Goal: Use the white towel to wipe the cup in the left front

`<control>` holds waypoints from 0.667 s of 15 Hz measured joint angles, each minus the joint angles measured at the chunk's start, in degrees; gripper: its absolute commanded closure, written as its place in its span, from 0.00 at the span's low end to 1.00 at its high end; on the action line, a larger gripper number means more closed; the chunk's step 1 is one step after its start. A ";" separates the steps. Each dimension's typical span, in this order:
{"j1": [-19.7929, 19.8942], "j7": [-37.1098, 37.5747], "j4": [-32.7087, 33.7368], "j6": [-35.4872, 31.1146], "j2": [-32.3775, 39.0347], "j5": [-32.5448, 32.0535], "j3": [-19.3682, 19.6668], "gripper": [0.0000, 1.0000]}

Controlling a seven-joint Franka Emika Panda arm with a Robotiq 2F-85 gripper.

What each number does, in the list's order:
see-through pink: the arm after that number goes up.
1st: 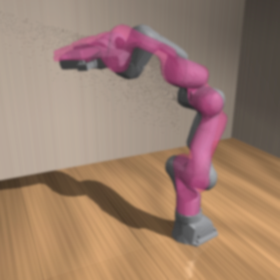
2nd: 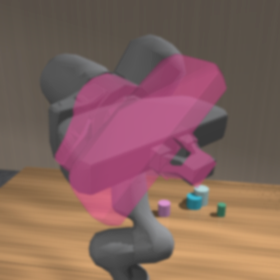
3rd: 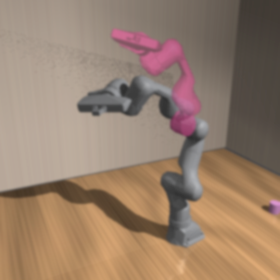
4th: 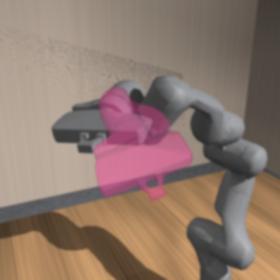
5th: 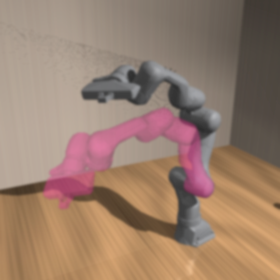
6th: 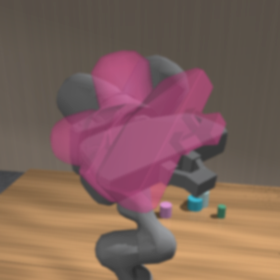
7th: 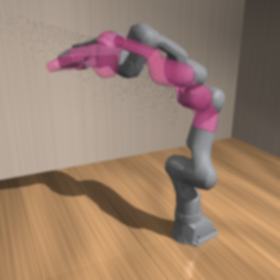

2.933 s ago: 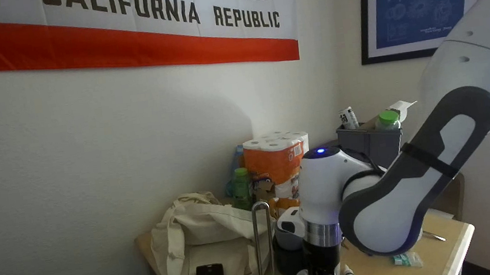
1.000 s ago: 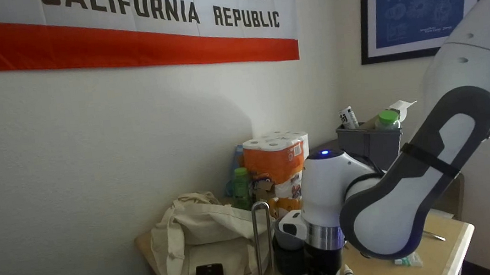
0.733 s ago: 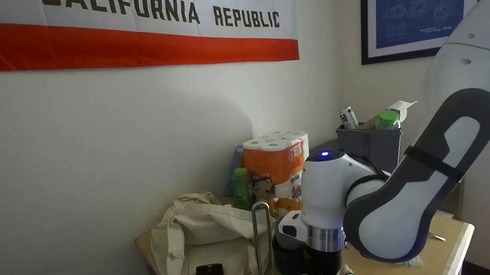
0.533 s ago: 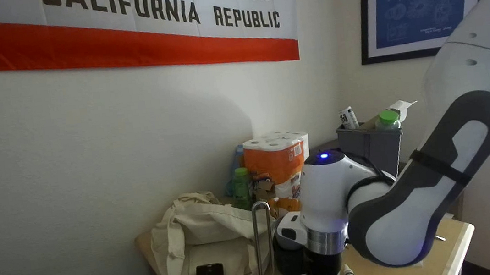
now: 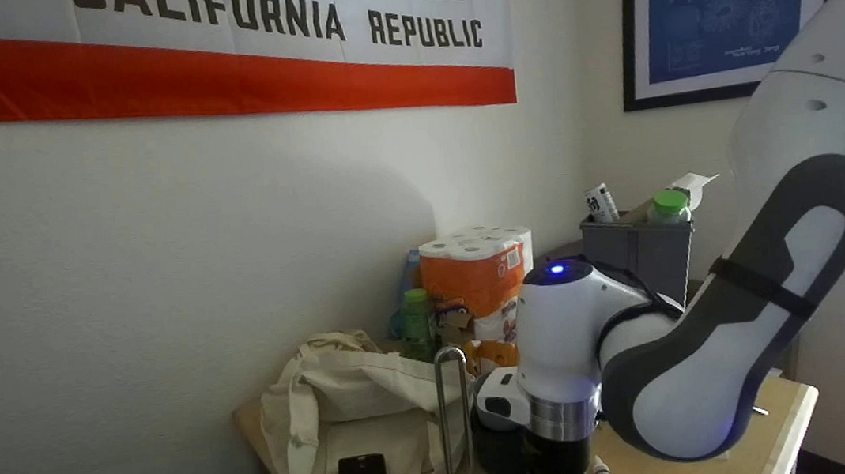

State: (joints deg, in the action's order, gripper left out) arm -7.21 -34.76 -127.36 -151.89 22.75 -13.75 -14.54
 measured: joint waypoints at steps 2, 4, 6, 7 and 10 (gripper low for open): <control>0.40 -1.23 0.03 0.86 -0.11 0.97 -0.58 0.98; 0.91 -2.62 0.17 2.16 -0.26 2.07 -1.19 0.98; 1.04 -3.52 0.28 3.21 -0.46 2.89 -1.29 0.98; 1.08 -3.58 0.34 3.53 -0.53 3.12 -1.29 0.98; 1.33 -3.65 0.48 3.88 -0.66 3.95 -1.29 0.98</control>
State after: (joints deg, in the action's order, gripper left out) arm -5.88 -38.41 -126.88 -148.01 22.09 -9.80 -15.83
